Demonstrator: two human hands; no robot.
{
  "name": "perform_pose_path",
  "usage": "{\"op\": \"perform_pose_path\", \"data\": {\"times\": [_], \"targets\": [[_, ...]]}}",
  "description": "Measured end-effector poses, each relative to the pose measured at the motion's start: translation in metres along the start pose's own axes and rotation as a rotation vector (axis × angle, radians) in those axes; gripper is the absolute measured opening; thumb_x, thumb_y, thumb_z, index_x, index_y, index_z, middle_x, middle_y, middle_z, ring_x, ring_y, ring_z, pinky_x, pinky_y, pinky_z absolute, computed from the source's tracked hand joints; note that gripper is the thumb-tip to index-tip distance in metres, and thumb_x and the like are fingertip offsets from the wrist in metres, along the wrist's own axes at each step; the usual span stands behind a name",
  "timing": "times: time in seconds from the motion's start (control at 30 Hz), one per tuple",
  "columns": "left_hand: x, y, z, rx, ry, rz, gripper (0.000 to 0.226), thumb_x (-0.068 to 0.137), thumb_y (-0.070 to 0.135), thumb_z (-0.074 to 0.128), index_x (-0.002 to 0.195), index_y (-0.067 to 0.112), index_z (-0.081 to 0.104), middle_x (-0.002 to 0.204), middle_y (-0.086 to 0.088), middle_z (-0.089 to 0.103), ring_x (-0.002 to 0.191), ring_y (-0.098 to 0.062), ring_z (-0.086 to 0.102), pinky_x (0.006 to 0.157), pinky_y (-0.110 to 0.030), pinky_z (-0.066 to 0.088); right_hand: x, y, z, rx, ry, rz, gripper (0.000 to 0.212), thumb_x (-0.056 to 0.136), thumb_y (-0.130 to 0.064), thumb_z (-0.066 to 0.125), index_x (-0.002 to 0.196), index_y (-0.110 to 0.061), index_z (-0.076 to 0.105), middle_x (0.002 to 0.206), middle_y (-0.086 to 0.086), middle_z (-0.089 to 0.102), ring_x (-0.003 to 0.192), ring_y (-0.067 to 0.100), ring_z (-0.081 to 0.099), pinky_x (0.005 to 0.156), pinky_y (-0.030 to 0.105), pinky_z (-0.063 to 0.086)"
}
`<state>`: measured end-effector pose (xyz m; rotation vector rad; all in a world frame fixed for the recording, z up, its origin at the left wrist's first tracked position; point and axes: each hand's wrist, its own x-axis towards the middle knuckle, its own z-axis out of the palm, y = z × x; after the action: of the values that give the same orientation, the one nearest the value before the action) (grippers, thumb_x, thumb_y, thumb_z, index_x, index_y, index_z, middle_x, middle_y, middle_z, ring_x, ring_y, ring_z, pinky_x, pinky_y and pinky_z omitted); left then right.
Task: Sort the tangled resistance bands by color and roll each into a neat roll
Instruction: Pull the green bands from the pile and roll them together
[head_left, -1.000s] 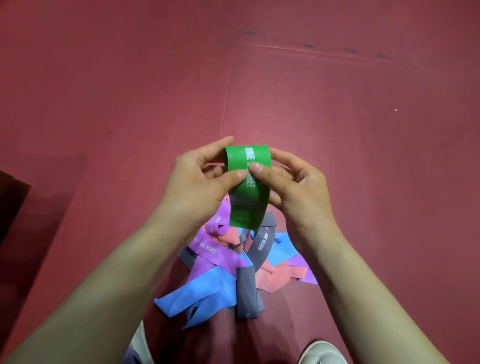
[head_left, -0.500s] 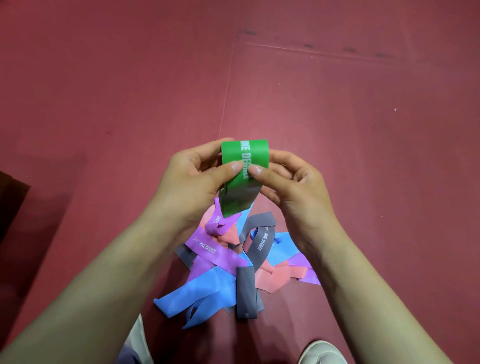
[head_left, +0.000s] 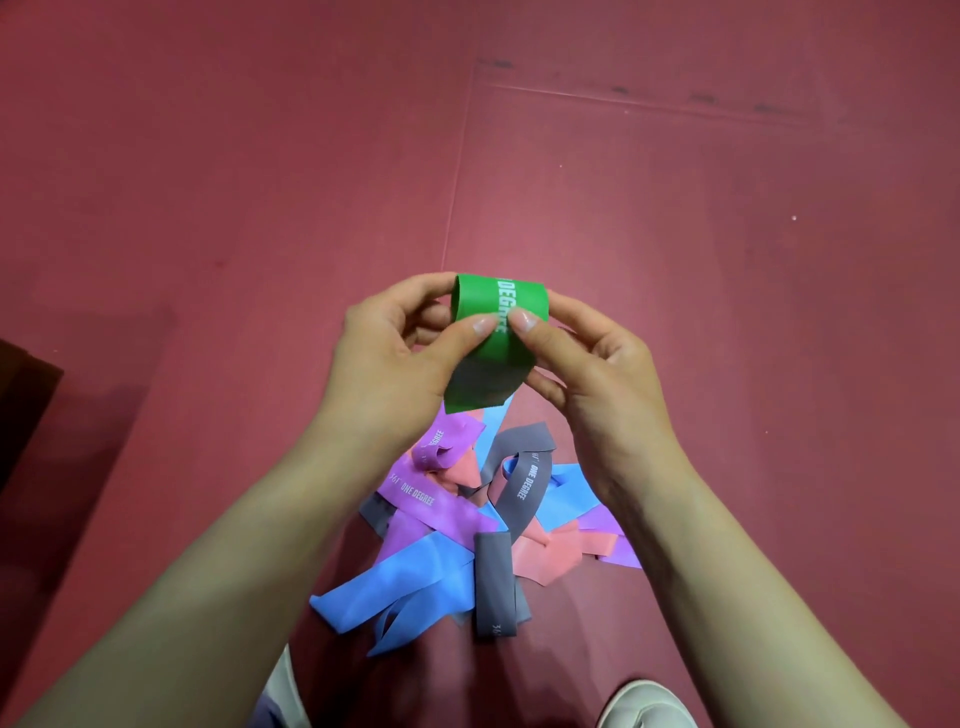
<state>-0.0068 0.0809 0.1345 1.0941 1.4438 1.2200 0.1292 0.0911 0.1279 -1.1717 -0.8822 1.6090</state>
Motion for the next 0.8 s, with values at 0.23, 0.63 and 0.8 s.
{"op": "perform_pose_path", "data": {"times": [0.23,0.63,0.8], "targets": [[0.0002,-0.0004,-0.0018,-0.095,0.022,-0.082,0.011,0.089,0.016,0.064,0.096,0.016,0.072,0.101,-0.025,0.069,0.081,-0.014,0.064,0.083,-0.03,0.055,0.0001,0.0001,0.0002,-0.062,-0.017,-0.035,0.029,0.081,-0.002,0.069,0.11,-0.002,0.066,0.101,0.01,0.072,0.089,0.012,0.069,0.077,0.023,0.056],[-0.0032,0.0009,0.0013,-0.019,0.036,-0.101,0.04,0.066,0.041,0.074,0.101,0.022,0.068,0.093,0.001,0.071,0.081,-0.005,0.064,0.07,-0.019,0.051,-0.0013,0.0,0.0003,-0.063,0.073,-0.043,0.023,0.082,-0.014,0.07,0.102,-0.003,0.069,0.078,0.001,0.073,0.072,0.007,0.068,0.07,0.02,0.055],[-0.0001,-0.0031,-0.0006,-0.011,0.015,-0.03,0.034,0.076,0.002,0.075,0.103,0.021,0.067,0.102,-0.013,0.071,0.088,-0.017,0.065,0.086,-0.033,0.054,-0.0006,-0.0004,0.0009,-0.078,0.148,-0.008,0.022,0.082,-0.026,0.071,0.086,-0.004,0.073,0.076,0.006,0.07,0.071,0.014,0.061,0.073,0.032,0.055]]}}
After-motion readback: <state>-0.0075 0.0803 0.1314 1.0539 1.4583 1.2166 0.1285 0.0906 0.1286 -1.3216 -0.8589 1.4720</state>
